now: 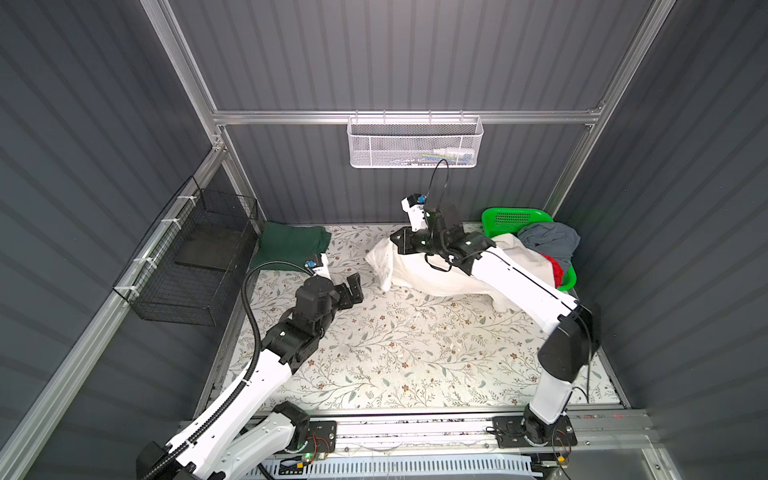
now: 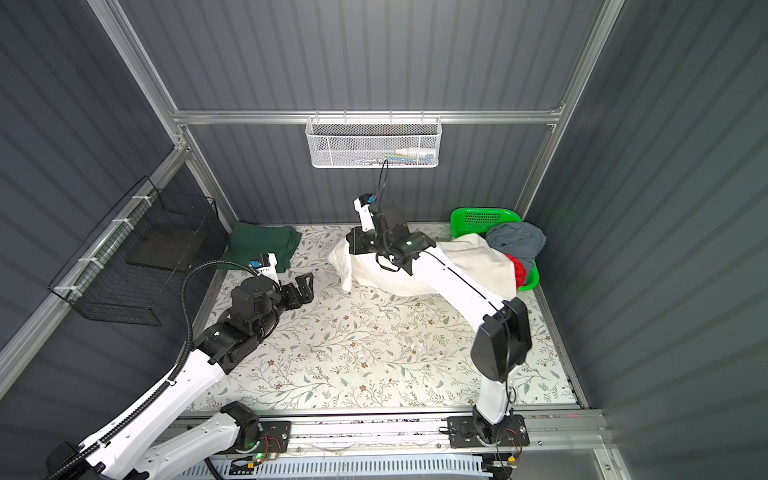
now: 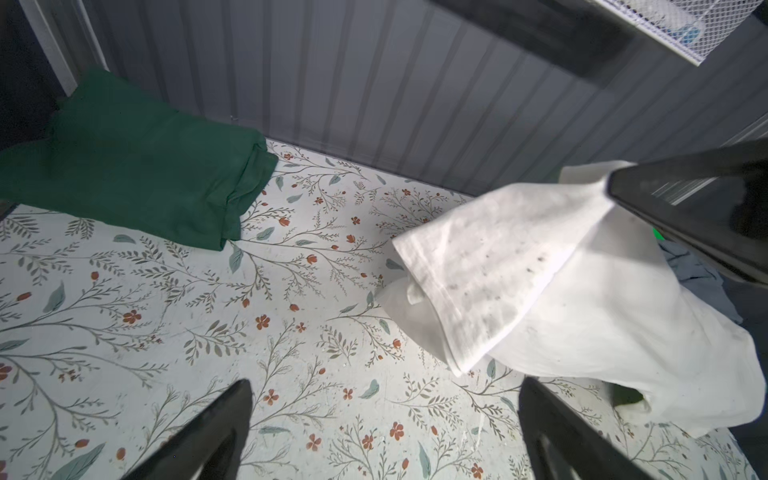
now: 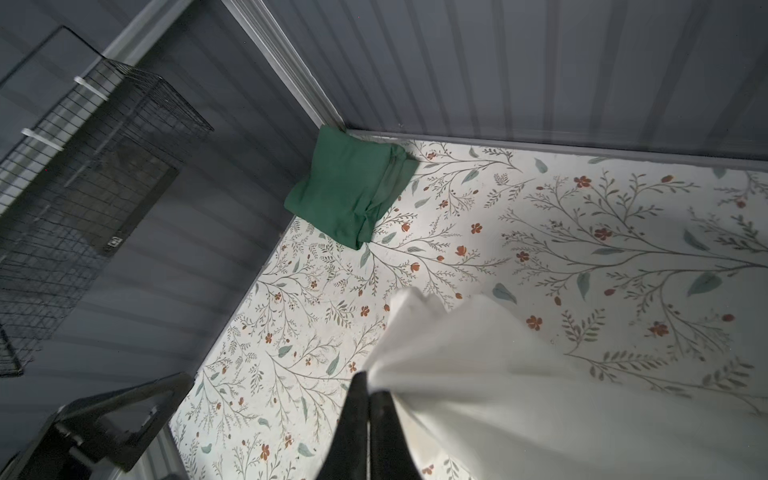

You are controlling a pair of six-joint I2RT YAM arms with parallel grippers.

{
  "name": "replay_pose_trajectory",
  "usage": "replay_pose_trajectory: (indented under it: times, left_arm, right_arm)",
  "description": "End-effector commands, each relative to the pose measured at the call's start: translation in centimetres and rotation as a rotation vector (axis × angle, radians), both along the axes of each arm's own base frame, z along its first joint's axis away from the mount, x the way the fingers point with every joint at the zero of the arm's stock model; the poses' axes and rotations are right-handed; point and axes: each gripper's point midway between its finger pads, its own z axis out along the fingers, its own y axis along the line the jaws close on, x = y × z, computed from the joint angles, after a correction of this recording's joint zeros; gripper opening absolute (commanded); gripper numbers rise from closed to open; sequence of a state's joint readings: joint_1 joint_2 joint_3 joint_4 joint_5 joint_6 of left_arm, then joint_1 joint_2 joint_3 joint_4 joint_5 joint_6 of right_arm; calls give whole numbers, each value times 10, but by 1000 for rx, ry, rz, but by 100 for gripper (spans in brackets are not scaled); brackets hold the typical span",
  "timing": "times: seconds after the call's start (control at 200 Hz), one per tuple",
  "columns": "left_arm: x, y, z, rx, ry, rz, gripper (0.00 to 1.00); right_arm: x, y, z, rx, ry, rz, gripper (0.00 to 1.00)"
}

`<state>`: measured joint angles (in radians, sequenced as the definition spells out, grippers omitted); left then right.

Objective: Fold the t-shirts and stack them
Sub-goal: 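Pull the white t-shirt out toward the left gripper while the left gripper grasps its end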

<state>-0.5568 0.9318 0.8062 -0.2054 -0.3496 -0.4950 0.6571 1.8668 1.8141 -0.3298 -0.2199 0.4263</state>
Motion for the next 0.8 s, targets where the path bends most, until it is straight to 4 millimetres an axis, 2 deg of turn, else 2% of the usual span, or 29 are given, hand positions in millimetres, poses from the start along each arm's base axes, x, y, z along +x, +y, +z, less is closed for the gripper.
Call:
replay_pose_trajectory:
  times: [0.0, 0.03, 0.06, 0.065, 0.075, 0.1, 0.145, 0.185, 0.255, 0.325, 0.43, 0.485, 0.505, 0.515, 0.53, 0.625, 0.795]
  left_arm:
    - [0, 5, -10, 20, 32, 27, 100]
    - [0, 3, -11, 20, 35, 21, 100]
    - [1, 2, -11, 19, 37, 17, 100]
    - [1, 2, -12, 20, 38, 16, 100]
    - [1, 1, -12, 19, 39, 15, 100]
    - [2, 0, -13, 18, 43, 10, 100]
    - [3, -2, -17, 24, 54, 2, 100]
    - [4, -4, -21, 28, 65, -3, 100]
    - [6, -8, -30, 39, 86, -17, 100]
    - [8, -14, -41, 48, 110, -38, 100]
    - [13, -26, -63, 62, 163, -81, 100]
    - [16, -34, -77, 68, 207, -109, 100]
    - [16, -38, -83, 68, 225, -124, 100]
    - [17, -39, -85, 66, 231, -130, 100]
    - [17, -42, -88, 64, 241, -140, 100]
    - [20, -61, -112, 44, 313, -201, 100]
    - [32, -82, -144, 41, 398, -252, 100]
  right_arm:
    - [6, 25, 8, 21, -3, 47, 11]
    - [11, 25, 3, 19, 10, 43, 25]
    - [15, 23, 0, 21, 21, 40, 51]
    - [15, 23, 0, 21, 21, 40, 51]
    - [17, 21, -1, 21, 25, 33, 63]
    - [21, 16, 0, 22, 30, 17, 77]
    - [29, 2, 1, 24, 34, -25, 92]
    - [35, -16, 3, 23, 36, -72, 98]
    - [40, -48, 3, 15, 42, -142, 99]
    - [40, -90, 4, 3, 41, -236, 99]
    - [26, -143, 4, -41, 23, -349, 99]
    - [11, -174, 4, -75, 6, -430, 99]
    - [7, -182, 0, -86, 9, -452, 99]
    - [2, -190, -9, -114, 33, -469, 99]
    - [-2, -196, -6, -115, 28, -482, 99]
    - [-37, -238, -30, -157, 66, -582, 99]
    - [-101, -282, -73, -153, 126, -685, 99]
